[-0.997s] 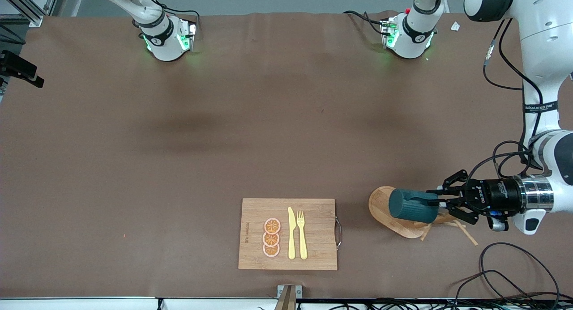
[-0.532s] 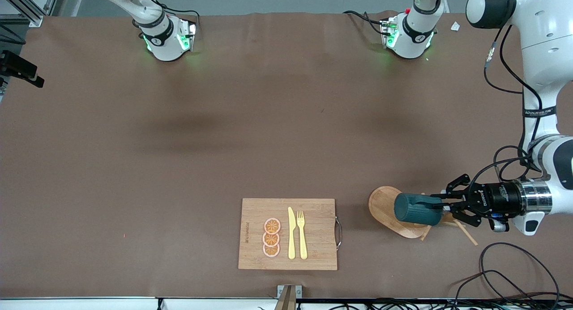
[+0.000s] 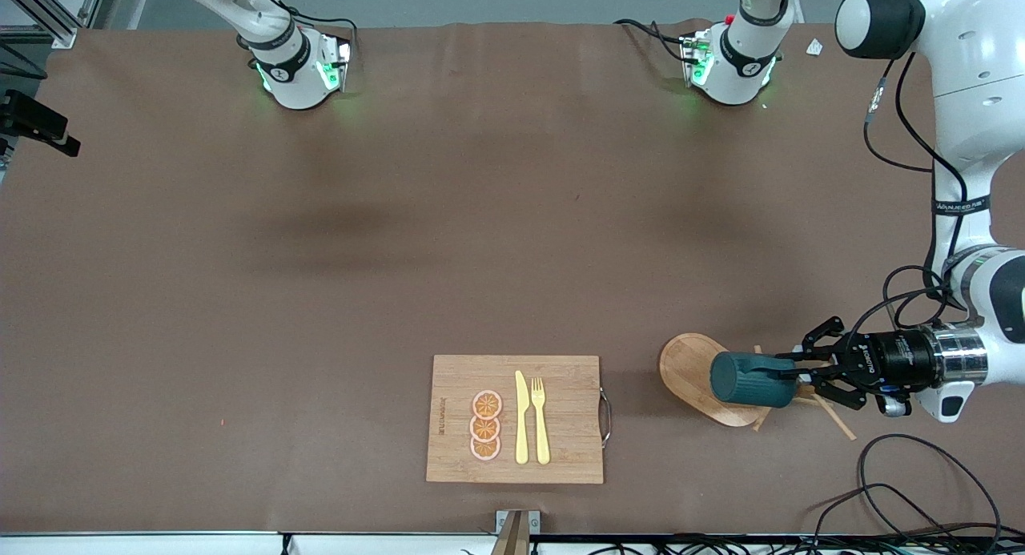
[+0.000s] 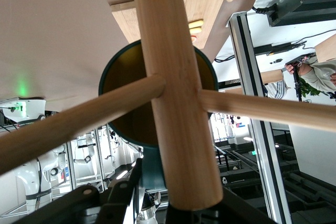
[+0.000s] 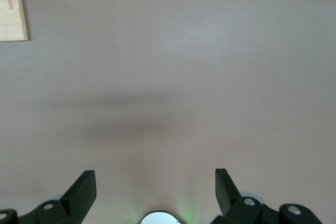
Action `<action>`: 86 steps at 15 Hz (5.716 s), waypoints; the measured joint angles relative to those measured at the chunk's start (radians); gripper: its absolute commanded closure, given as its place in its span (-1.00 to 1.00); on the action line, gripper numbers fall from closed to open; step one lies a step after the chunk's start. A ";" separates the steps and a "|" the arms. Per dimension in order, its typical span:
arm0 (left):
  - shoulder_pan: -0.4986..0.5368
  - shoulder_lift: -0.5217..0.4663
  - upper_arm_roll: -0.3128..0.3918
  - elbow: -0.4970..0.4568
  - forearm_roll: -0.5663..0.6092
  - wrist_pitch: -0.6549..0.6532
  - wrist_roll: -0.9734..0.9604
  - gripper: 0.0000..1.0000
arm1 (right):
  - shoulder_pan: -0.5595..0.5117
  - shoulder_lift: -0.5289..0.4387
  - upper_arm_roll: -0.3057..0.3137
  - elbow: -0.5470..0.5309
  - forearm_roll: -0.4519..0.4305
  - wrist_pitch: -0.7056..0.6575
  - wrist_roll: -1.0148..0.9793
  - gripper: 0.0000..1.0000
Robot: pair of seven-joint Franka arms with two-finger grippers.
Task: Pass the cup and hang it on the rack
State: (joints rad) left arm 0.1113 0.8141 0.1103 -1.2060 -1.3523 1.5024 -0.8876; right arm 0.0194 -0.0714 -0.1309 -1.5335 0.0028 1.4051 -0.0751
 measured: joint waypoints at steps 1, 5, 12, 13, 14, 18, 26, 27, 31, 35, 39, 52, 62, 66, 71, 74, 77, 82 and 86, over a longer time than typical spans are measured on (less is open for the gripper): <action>0.000 0.000 0.000 0.000 0.000 0.000 0.000 0.94 | 0.002 0.000 0.000 0.000 0.000 0.000 0.000 -1.00; 0.007 0.000 0.000 0.002 0.000 0.000 0.000 0.93 | 0.003 0.000 0.000 0.000 0.000 0.000 0.000 -1.00; 0.013 0.000 0.000 0.014 -0.001 0.000 0.000 0.84 | 0.003 0.000 0.000 -0.001 0.000 0.000 -0.006 -1.00; 0.014 0.000 0.000 0.014 -0.001 0.000 0.000 0.79 | 0.003 0.000 0.000 -0.001 -0.001 0.000 -0.009 -1.00; 0.014 0.001 0.000 0.013 -0.001 0.000 0.000 0.59 | 0.003 0.000 0.000 -0.001 -0.001 0.000 -0.012 -1.00; 0.014 0.001 0.000 0.013 -0.001 0.000 0.000 -0.65 | 0.003 0.000 0.000 -0.001 -0.008 0.000 -0.016 -1.00; 0.011 -0.010 -0.003 0.033 -0.002 -0.002 -0.047 -1.00 | 0.007 0.000 0.001 -0.001 -0.009 0.000 -0.017 -1.00; 0.010 -0.019 -0.004 0.039 -0.002 -0.002 -0.061 -1.00 | 0.007 0.000 0.001 -0.001 -0.010 0.000 -0.017 -1.00; -0.014 -0.105 -0.004 0.051 0.057 -0.011 -0.090 -1.00 | 0.008 0.000 0.001 -0.002 -0.010 0.000 -0.017 -1.00; -0.099 -0.221 -0.005 0.053 0.277 -0.010 -0.094 -1.00 | 0.008 0.000 0.001 -0.002 -0.010 0.000 -0.018 -1.00; -0.170 -0.301 -0.006 0.053 0.565 -0.010 -0.007 -1.00 | 0.008 0.000 0.001 -0.002 -0.010 0.000 -0.018 -1.00; -0.311 -0.473 -0.001 0.053 1.344 0.032 0.603 -1.00 | 0.009 0.000 0.001 -0.002 -0.010 0.000 -0.018 -1.00; -0.198 -0.738 -0.117 -0.179 1.375 -0.015 0.741 -1.00 | 0.009 0.000 0.001 -0.002 -0.011 0.001 -0.018 -1.00; -0.155 -0.850 -0.168 -0.335 1.375 0.030 0.743 -1.00 | 0.009 0.000 0.001 -0.002 -0.011 0.001 -0.018 -1.00; -0.151 -0.883 -0.168 -0.360 1.375 0.018 0.743 -1.00 | 0.009 0.000 0.001 -0.002 -0.011 0.001 -0.018 -1.00; -0.151 -0.883 -0.173 -0.366 1.375 0.006 0.744 -1.00 | 0.009 0.000 0.001 -0.002 -0.011 0.001 -0.018 -1.00; -0.152 -0.895 -0.190 -0.366 1.375 -0.010 0.744 -1.00 | 0.009 0.000 0.001 -0.002 -0.011 0.001 -0.018 -1.00; -0.153 -0.907 -0.228 -0.368 1.375 -0.022 0.768 -1.00 | 0.009 0.000 0.001 -0.002 -0.011 0.001 -0.018 -1.00; -0.148 -0.904 -0.224 -0.374 1.363 -0.022 0.833 -1.00 | 0.009 0.000 0.001 -0.002 -0.011 0.001 -0.018 -1.00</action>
State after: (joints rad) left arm -0.0371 -0.0902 -0.1134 -1.5800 0.0105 1.4808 -0.0543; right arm 0.0280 -0.0713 -0.1302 -1.5359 -0.0078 1.4059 -0.0928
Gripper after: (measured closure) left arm 0.000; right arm 0.000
